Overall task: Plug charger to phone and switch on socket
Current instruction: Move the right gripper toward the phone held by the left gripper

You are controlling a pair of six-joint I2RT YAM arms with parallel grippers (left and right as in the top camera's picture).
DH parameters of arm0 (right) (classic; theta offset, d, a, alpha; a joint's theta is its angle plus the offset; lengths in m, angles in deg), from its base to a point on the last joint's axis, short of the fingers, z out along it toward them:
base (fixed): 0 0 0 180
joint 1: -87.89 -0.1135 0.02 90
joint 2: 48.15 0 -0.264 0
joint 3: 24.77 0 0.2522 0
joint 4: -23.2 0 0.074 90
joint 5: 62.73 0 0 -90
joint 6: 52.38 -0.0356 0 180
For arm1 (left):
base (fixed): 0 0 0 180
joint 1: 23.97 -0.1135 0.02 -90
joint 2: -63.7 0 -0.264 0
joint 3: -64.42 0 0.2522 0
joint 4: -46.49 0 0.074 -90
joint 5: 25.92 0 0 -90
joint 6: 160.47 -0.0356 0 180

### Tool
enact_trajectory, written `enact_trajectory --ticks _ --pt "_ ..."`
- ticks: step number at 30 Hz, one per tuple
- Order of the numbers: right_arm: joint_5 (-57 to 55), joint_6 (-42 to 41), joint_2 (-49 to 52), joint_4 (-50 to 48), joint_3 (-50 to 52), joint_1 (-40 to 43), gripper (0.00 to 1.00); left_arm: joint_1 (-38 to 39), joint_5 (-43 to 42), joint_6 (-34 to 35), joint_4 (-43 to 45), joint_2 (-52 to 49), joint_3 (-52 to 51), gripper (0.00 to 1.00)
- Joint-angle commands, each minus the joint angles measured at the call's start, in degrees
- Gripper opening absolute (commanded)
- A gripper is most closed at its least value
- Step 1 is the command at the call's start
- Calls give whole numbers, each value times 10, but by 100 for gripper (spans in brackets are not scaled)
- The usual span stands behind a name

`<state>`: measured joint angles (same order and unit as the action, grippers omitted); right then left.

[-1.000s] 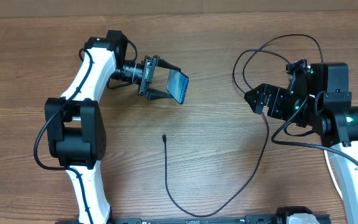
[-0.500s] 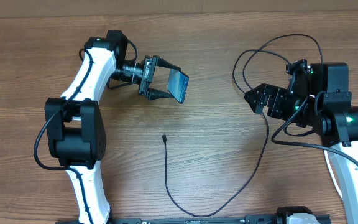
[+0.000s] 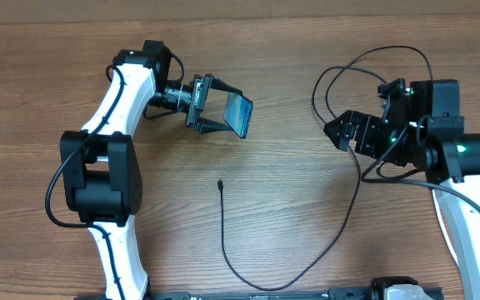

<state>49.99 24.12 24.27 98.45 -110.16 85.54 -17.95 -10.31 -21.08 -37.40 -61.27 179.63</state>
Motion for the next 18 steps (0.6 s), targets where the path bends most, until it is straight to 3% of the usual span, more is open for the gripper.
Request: enact_trajectory --ticks 1,9,18 --pt "40 -2 14 -10 -11 -3 100 4 -8 10 -1 -4 20 51" --pt "110 -5 40 -64 -11 -3 100 4 132 80 3 -4 20 53" --pt "112 -99 104 -130 -11 -60 100 4 229 131 21 -4 19 51"
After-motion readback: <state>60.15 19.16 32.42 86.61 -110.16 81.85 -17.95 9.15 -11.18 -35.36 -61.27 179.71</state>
